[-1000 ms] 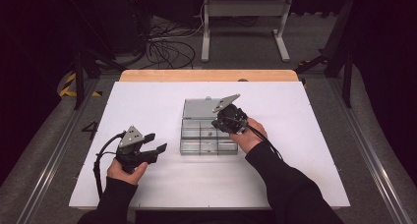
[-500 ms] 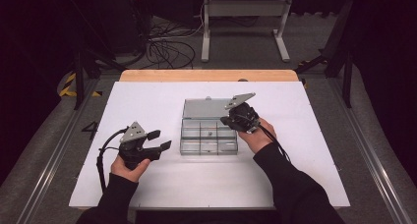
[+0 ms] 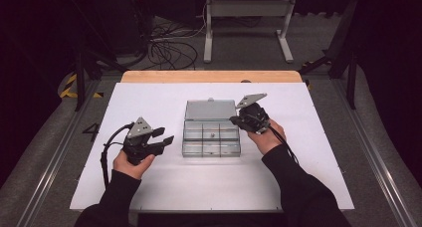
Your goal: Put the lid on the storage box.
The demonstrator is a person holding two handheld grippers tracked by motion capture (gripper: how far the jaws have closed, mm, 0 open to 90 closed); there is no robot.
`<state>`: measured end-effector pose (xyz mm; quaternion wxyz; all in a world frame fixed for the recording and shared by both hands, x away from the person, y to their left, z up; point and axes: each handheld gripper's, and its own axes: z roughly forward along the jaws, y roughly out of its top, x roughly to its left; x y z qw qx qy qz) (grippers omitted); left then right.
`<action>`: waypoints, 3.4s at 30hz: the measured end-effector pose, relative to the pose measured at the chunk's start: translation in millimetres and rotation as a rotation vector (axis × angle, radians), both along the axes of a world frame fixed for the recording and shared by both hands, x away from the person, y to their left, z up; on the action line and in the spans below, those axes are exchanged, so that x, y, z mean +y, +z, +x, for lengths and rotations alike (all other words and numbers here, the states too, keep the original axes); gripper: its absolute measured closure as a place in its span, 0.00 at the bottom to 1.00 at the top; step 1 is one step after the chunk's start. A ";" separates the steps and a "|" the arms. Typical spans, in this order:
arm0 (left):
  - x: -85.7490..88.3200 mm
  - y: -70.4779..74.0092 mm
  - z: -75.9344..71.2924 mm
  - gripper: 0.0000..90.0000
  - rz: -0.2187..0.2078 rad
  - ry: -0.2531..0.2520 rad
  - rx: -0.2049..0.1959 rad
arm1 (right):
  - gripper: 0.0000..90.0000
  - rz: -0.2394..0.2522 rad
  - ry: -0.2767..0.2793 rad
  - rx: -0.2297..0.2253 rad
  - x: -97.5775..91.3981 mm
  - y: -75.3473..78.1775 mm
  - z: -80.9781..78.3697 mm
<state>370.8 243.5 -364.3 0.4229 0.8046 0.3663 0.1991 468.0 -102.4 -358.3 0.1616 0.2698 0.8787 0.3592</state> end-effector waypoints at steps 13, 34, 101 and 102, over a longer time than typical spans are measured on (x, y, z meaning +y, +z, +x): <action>-0.1 11.0 37.2 0.99 0.052 -0.064 0.099 | 1.00 -0.014 -0.056 0.016 -14.2 1.9 12.8; -19.2 15.6 83.9 0.98 0.131 -0.023 0.166 | 1.00 -0.013 -0.084 0.054 -17.6 -0.9 31.1; -54.9 -49.3 149.4 0.98 0.255 0.026 0.278 | 1.00 -0.100 -0.155 0.137 -6.9 -55.2 75.2; -54.5 -49.5 149.8 0.98 0.252 0.025 0.278 | 1.00 -0.102 -0.157 0.138 -6.3 -55.9 75.3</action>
